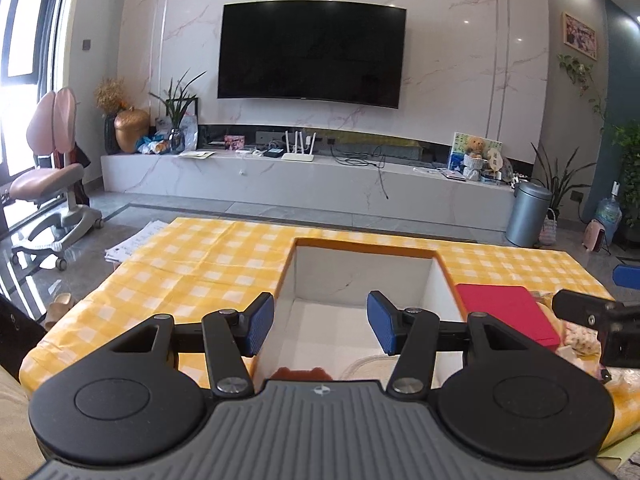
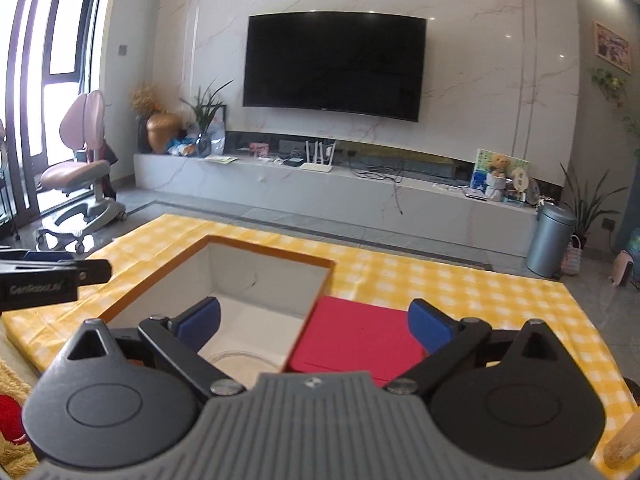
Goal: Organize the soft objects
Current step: 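Move both tools back over the pile of soft items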
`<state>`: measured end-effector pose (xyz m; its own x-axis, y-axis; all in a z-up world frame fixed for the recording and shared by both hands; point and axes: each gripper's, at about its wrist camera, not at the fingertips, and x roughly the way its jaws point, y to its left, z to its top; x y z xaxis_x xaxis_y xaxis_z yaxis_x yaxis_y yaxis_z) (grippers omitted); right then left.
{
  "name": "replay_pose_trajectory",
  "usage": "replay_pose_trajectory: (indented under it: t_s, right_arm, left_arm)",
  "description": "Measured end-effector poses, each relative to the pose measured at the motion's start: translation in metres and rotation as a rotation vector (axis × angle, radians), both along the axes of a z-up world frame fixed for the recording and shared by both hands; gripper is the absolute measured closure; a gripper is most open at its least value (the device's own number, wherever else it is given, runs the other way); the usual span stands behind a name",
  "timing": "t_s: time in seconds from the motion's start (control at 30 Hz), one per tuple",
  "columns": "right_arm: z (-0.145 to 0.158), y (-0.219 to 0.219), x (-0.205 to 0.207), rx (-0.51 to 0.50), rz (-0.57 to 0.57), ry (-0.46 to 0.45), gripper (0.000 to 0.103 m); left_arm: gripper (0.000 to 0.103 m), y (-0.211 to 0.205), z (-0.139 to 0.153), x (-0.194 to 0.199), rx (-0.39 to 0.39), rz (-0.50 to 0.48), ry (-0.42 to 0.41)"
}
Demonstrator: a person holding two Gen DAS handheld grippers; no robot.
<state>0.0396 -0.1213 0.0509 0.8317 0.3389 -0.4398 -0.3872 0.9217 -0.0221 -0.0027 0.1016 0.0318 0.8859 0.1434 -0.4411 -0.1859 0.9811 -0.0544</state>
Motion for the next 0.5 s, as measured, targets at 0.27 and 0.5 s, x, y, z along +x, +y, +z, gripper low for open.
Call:
replay_pose_trajectory:
  t_s: [0.27, 0.5]
  right_arm:
    - [0.004, -0.083, 0.006, -0.012, -0.148, 0.043, 0.003]
    - [-0.016, -0.188, 0.013, 0.197, -0.378, 0.197, 0.003]
  left_arm:
    - [0.040, -0.062, 0.009, 0.011, -0.003, -0.140, 0.020]
    - [0.039, -0.115, 0.005, 0.027, -0.025, -0.221, 0.052]
